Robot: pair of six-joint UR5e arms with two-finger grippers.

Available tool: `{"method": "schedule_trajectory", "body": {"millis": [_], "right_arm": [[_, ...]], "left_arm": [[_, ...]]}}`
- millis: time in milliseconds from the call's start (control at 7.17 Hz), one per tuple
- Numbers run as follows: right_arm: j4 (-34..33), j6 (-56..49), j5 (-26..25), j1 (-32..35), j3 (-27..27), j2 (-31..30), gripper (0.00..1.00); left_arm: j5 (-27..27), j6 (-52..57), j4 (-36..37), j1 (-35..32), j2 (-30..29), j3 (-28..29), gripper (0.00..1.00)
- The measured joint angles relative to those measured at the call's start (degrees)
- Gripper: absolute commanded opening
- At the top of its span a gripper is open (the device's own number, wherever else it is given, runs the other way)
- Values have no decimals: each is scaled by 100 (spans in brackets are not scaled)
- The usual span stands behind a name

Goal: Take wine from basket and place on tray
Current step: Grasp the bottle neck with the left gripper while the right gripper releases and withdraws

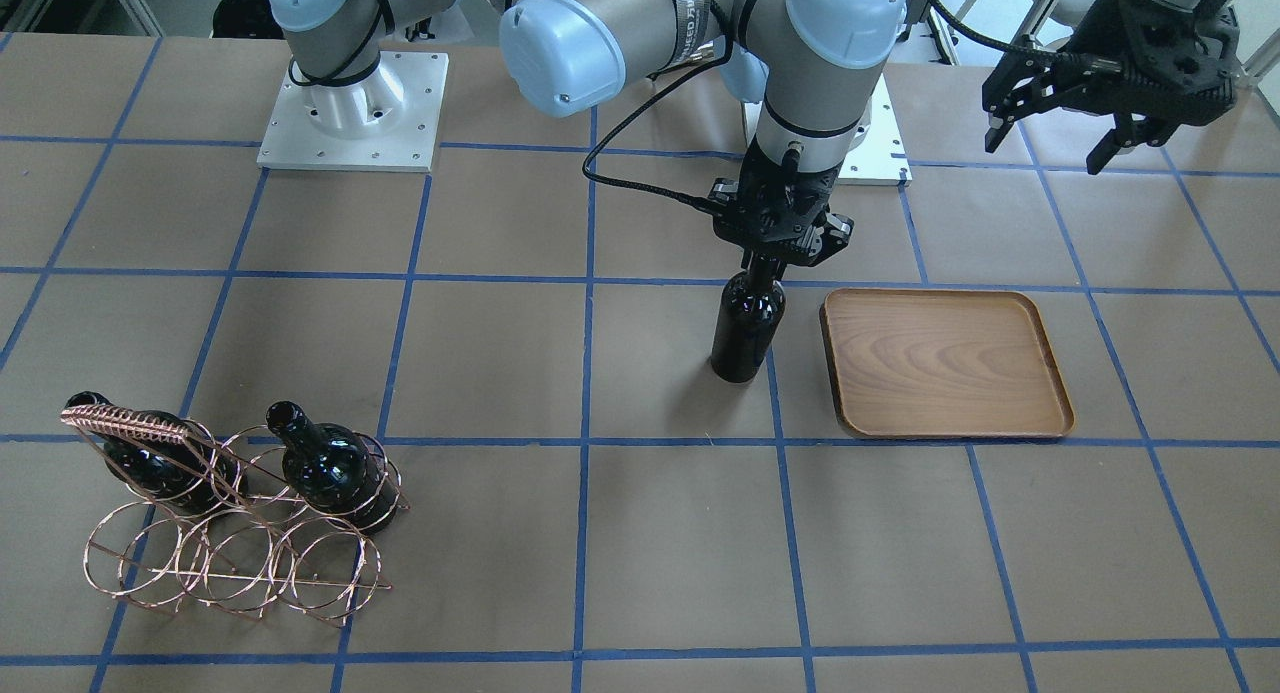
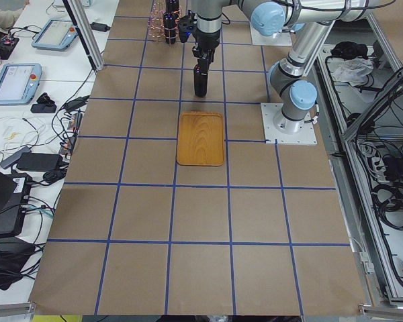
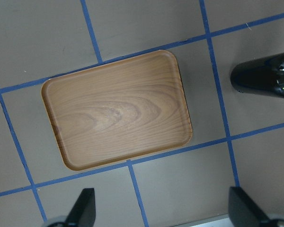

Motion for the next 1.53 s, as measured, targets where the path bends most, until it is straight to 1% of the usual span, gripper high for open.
{"method": "schedule_trajectory", "body": {"millis": [279, 419, 558, 698, 837, 977, 1116, 1256, 1395, 1535], "right_arm": [[7, 56, 42, -30, -17, -44, 100], [56, -123, 40, -165, -21, -185, 100], [233, -567, 34, -413, 3, -424, 100], [575, -1205, 14, -727, 67, -711, 100], [996, -1847, -28, -1036, 220, -1006, 97], [1313, -2480, -52, -1352, 556, -1367, 93], [1426, -3285, -73, -1731, 1092, -1861, 93], [1439, -4202, -126, -2226, 1652, -2401, 93], [1436, -5071, -200, -2784, 2060, -2818, 86], [1425, -5716, -277, -3303, 2290, -3043, 87]], "left_arm": [[-22, -11, 16, 1, -20, 3, 100], [-30, -97, 13, -18, -34, 7, 100], [-43, -336, 6, -71, -44, 13, 100], [-60, -676, -12, -187, -41, 15, 100], [-70, -1067, -26, -429, -47, 12, 100], [-81, -1547, -20, -795, -70, 5, 100], [-89, -2046, 6, -1246, -122, 0, 100], [-88, -2405, 58, -1694, -204, -30, 100], [-84, -2638, 231, -2062, -290, -145, 100], [-82, -2796, 529, -2323, -352, -345, 100]]}}
